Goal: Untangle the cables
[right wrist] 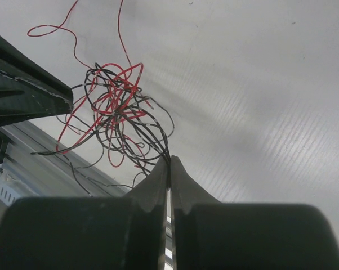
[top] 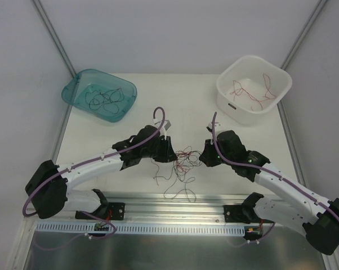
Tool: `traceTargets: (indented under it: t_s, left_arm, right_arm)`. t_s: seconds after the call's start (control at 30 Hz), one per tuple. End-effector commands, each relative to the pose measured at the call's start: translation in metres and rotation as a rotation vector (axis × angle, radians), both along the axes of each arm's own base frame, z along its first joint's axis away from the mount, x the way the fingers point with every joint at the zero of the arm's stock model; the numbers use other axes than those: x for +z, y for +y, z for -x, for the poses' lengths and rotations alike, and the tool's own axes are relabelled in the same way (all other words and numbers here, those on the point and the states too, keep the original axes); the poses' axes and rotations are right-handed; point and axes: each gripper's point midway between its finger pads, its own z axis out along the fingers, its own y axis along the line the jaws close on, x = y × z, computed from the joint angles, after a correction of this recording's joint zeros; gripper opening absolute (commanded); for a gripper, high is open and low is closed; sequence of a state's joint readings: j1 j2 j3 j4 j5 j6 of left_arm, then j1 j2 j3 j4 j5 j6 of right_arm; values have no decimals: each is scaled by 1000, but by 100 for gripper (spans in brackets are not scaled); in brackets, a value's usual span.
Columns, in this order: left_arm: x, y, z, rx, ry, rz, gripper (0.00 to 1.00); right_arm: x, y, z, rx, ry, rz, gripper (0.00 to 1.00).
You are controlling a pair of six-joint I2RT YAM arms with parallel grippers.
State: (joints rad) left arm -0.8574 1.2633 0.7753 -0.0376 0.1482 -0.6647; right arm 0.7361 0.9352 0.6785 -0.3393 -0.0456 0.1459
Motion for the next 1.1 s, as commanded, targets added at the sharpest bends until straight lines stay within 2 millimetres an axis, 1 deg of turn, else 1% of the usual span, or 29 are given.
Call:
traceTargets:
  t_s: [0.0, 0.03, 0.13, 0.2, 0.27, 0.3, 0.37, 0.43, 0.47, 0.5, 0.57, 0.6, 0.7, 0.8, 0.9, 1.0, 1.07]
  left_arm:
    - [4, -11, -1, 0, 13, 60, 16]
    - [2, -11, -1, 1, 16, 59, 17]
    - [0, -12, -1, -3, 25, 54, 25]
    - [-5, -9, -1, 5, 24, 44, 29]
    - [-5, -7, -1, 8, 13, 44, 29]
    - [-8, -5, 0, 7, 10, 36, 28]
    - [-7, -4, 0, 5, -1, 40, 25]
    - [-12, 0, 2, 1, -6, 30, 24]
    - [-9, 0, 2, 0, -23, 40, 23]
    - [-13, 3, 3, -6, -30, 31, 23]
    - [-8, 2, 3, -20, -60, 52, 22]
    - [-8, 2, 4, -34, -72, 54, 21]
    - [-4, -3, 5, -69, -104, 81, 22]
    - [-7, -5, 3, -82, -127, 94, 24]
    - [-13, -5, 3, -79, -127, 91, 23]
    - [-10, -7, 4, -76, -128, 115, 23]
    - [-3, -6, 3, -65, -139, 133, 28]
  right_arm:
    - [22, 12, -2, 21, -44, -75, 1]
    - [23, 12, -1, 24, -46, -77, 0]
    - [22, 12, 0, 24, -44, -72, 1]
    - [22, 10, -1, 20, -49, -70, 1]
    - [22, 9, -1, 14, -52, -66, 1]
    - [22, 9, -1, 15, -51, -67, 1]
    - [24, 9, -1, 14, -56, -69, 1]
    - [23, 9, -1, 17, -55, -70, 0]
    - [24, 10, -1, 18, -55, -72, 1]
    - [24, 9, -1, 18, -54, -71, 1]
    - [24, 10, 0, 20, -54, -74, 1]
    - [25, 11, 0, 24, -54, -77, 1]
    - [28, 13, 1, 34, -57, -90, 1]
    - [30, 14, 0, 34, -59, -94, 1]
    - [30, 15, 1, 38, -55, -98, 1]
    - [30, 16, 1, 42, -57, -99, 1]
    - [29, 16, 0, 38, -52, -95, 1]
